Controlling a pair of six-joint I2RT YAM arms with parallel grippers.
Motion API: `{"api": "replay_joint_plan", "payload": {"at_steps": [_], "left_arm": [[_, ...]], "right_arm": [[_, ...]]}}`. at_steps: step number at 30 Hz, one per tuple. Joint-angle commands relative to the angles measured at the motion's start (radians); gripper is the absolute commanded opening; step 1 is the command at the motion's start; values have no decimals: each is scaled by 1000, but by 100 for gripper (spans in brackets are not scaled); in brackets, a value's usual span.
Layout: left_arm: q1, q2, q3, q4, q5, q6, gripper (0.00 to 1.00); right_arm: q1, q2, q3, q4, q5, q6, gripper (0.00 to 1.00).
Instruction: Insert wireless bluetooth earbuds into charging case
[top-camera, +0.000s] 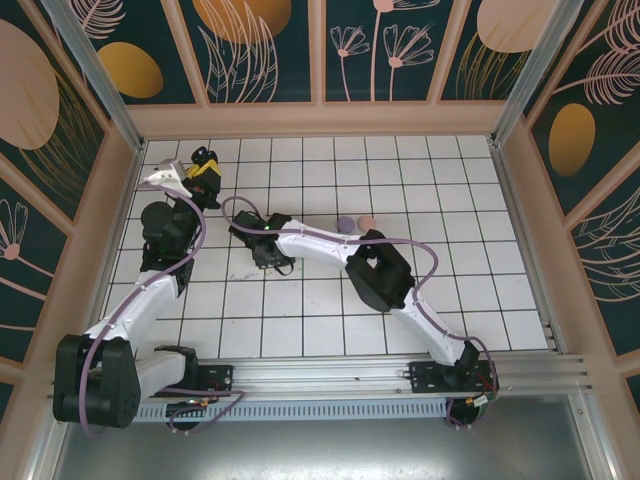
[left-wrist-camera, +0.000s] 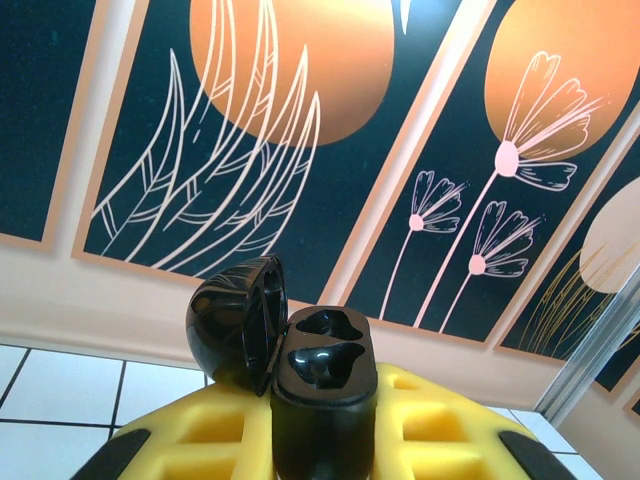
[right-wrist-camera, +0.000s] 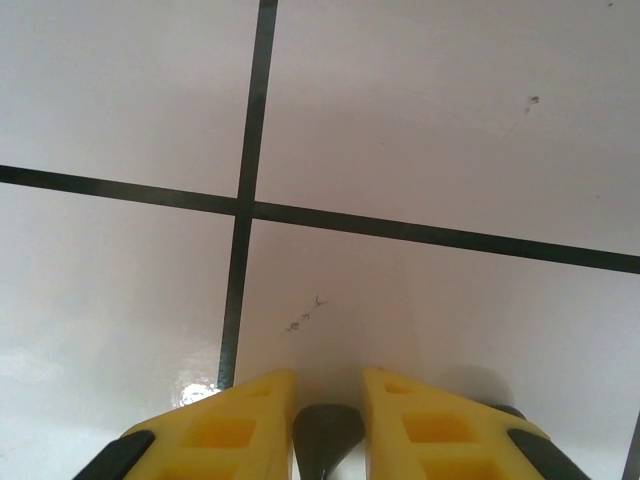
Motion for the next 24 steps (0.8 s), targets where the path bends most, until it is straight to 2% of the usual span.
{"api": "replay_joint_plan", "payload": {"at_steps": [1,5,8,24], "left_arm": [[7,3,4,36,20,-15,0],[7,4,12,32,26,-15,0],[7,6,21,28,31,-18,0],[7,-5,76,39,117,-24,0]], "right_arm": [[18,40,-10,-43,-6,18,23],[21,16,-30,-15,-9,17,16],[21,-9,-44,4,-4,17,15],[20,-251,-139,139,112,-19,14]]}}
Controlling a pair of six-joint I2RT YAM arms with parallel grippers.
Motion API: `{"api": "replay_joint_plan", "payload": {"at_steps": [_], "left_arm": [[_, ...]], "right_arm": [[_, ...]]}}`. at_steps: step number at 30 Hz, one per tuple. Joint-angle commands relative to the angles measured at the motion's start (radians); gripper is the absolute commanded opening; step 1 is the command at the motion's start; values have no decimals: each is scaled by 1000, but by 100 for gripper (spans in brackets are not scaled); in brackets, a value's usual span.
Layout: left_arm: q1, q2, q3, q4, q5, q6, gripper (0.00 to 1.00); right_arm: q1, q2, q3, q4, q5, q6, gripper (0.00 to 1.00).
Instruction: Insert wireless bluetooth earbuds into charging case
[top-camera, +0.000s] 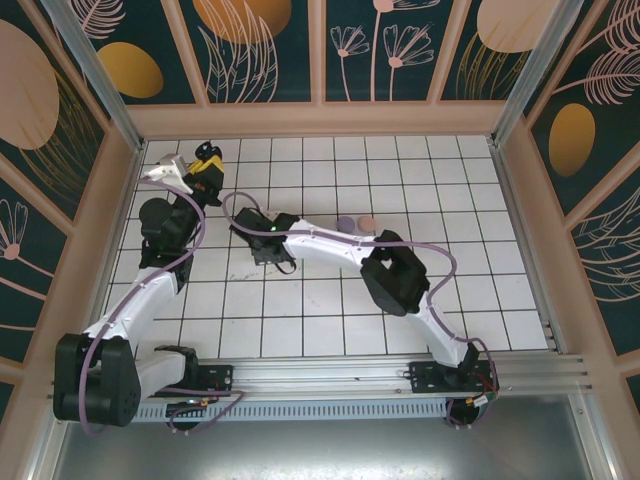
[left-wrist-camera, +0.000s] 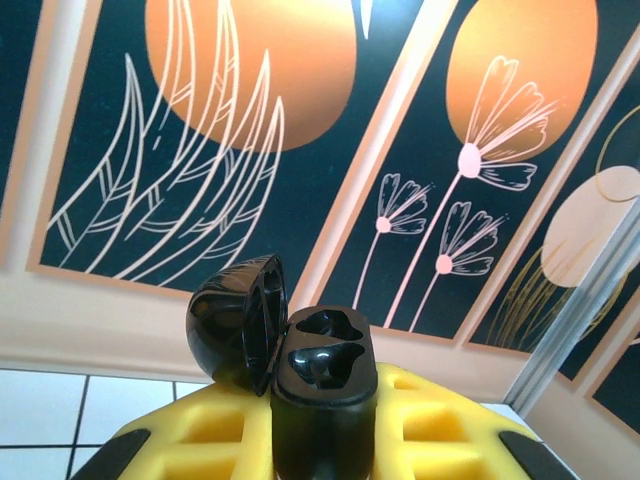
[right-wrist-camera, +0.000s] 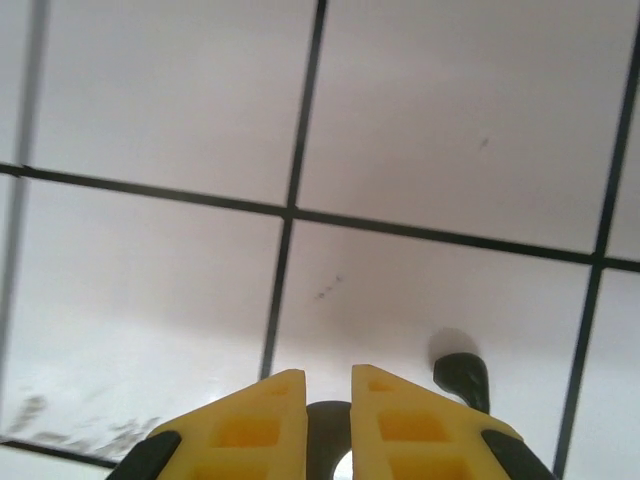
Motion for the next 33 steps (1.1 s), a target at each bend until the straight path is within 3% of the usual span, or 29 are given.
{"api": "replay_joint_plan", "payload": {"at_steps": [1,9,16,21,33], "left_arm": [[7,-12,41,42,55,-13,0],[6,-13,33,69,114,17,0],[-9,11,-42,220,150,34,0],[-76,34,-136,445,152,135,0],[-266,103,-175,474,245,430,0]], "right_arm": [[0,-111,-22,41,62,-16,14],[-65,-268,-146,123,79,-65,14],[-169,-443,-276,206,75,-139,14],[-248,-567,-348,269,46,-199,14],[-286,-833,-465,464,-52,-370,15]]}}
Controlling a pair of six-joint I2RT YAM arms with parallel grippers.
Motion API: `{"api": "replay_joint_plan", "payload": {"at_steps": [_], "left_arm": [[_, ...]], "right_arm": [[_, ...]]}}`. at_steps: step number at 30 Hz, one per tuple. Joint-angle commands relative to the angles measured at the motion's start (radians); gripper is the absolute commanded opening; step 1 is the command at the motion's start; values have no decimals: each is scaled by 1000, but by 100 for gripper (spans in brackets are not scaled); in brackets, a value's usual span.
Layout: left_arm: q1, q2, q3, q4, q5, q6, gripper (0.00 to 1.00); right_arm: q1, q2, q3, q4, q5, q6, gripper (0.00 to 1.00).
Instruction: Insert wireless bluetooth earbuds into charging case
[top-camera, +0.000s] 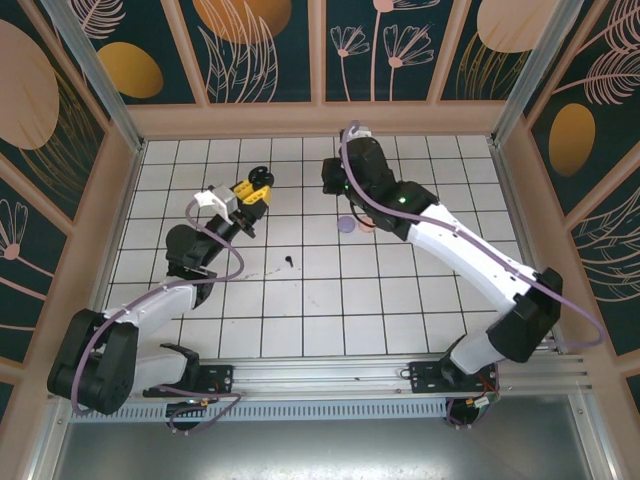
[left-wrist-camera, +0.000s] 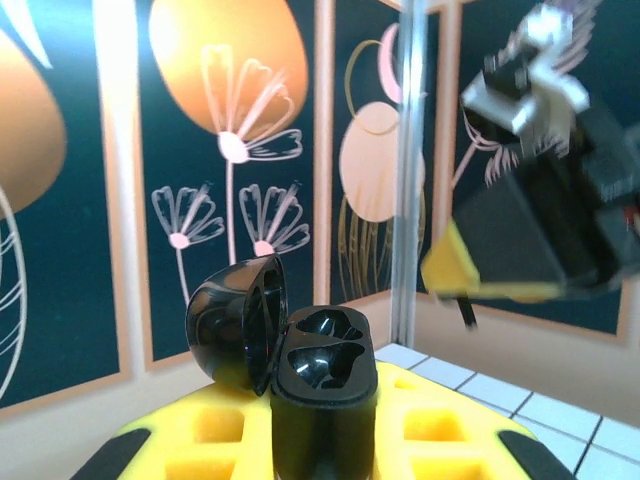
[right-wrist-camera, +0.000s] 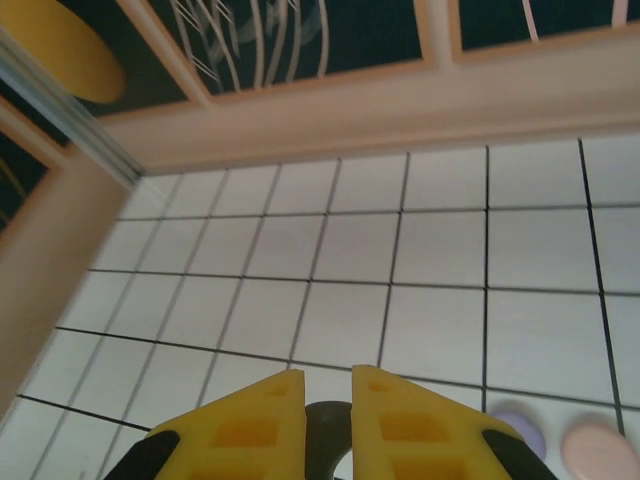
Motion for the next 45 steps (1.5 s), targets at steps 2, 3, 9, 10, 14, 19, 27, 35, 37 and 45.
{"api": "replay_joint_plan", "payload": {"at_steps": [2,3,9,10,14,19,27,35,37,45], "left_arm": [[-49,28,-21,61,34,141,0],[-58,35,-24,67,32,151,0],[-116,90,-17,112,38,170,0],[-127,100,-13,114,43,174,0],[-167,133,1,113,61,199,0],[-197,163,21,105,83,207,0],[-212,177,49,88,106,195,0],[-212,158,60,56,121,189,0],[-211,154,60,52,125,185,0],[-212,145,70,61,151,137,0]], "right_arm": [[-3,-97,-64,125,-75,-82,15],[-4,-116,-81,145,-94,-90,15],[-3,-228,-211,277,-217,-133,15],[-3,-244,-234,301,-234,-140,15],[-3,-280,-289,347,-289,-158,16],[7,-291,-337,389,-367,-164,16],[57,-274,-394,447,-403,-159,15],[74,-257,-416,482,-402,-147,15],[75,-256,-421,490,-402,-144,15],[88,-263,-460,542,-384,-151,14]]}}
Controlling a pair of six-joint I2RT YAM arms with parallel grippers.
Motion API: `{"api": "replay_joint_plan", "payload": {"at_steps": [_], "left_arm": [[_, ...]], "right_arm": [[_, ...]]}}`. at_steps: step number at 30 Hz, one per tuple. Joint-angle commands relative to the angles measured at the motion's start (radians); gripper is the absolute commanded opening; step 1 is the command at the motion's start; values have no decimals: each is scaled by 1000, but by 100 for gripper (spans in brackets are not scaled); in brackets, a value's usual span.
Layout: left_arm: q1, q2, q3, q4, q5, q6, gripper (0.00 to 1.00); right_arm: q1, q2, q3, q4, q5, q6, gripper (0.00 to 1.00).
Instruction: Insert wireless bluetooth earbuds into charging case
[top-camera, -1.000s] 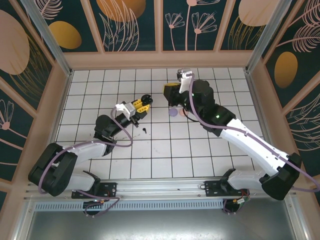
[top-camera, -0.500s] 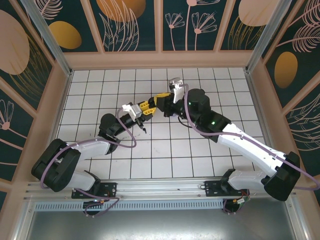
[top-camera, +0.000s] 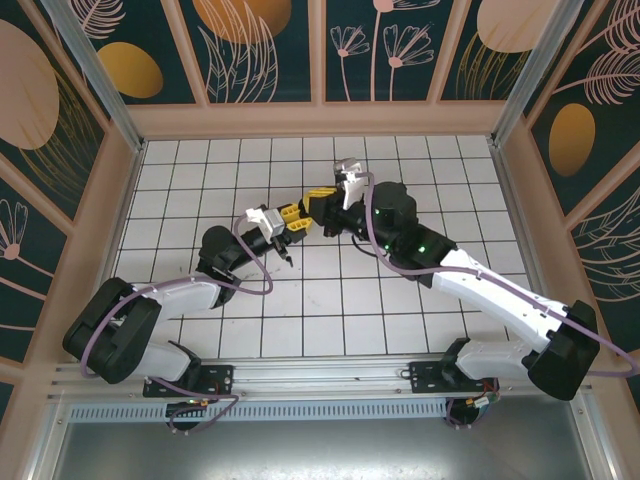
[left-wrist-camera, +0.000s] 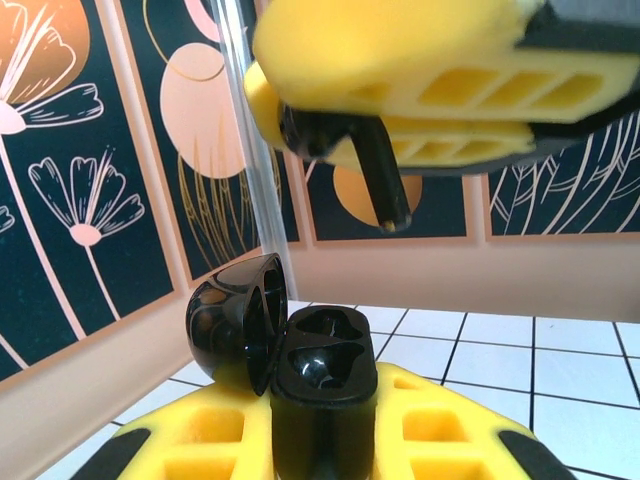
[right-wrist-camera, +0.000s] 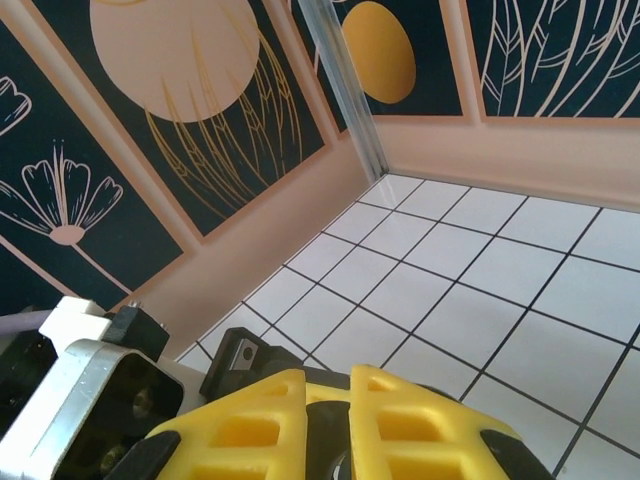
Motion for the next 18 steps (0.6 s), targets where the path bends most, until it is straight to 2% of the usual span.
{"api": "replay_joint_plan", "payload": {"at_steps": [1,18], "left_arm": [[-6,-27,36,23,37,-35,0],[-6,-49,41,-6,65,-36,0]], "right_arm": [[12,-2,-30,73,5,-8,14],[10,-5,-52,122,56,-11,13]]}}
